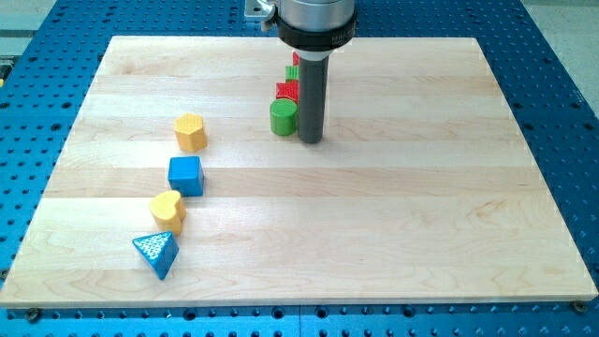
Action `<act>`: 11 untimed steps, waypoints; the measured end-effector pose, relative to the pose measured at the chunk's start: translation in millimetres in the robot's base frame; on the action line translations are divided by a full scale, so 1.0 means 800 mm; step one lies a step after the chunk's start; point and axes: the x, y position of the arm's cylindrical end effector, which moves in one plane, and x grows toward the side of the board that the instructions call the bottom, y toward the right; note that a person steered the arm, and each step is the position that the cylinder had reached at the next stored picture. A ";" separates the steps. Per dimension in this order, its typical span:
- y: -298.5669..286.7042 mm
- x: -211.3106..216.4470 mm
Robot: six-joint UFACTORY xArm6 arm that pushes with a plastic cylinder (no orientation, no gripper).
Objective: Move the green circle into the red star
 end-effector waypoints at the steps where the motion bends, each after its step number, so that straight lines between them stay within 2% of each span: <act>1: -0.038 -0.020; 2: -0.019 -0.071; 4: -0.019 -0.022; 5: -0.088 -0.025; 6: -0.092 -0.067; 8: -0.146 -0.115; 9: -0.127 -0.124; 10: -0.142 -0.107; 11: -0.188 -0.011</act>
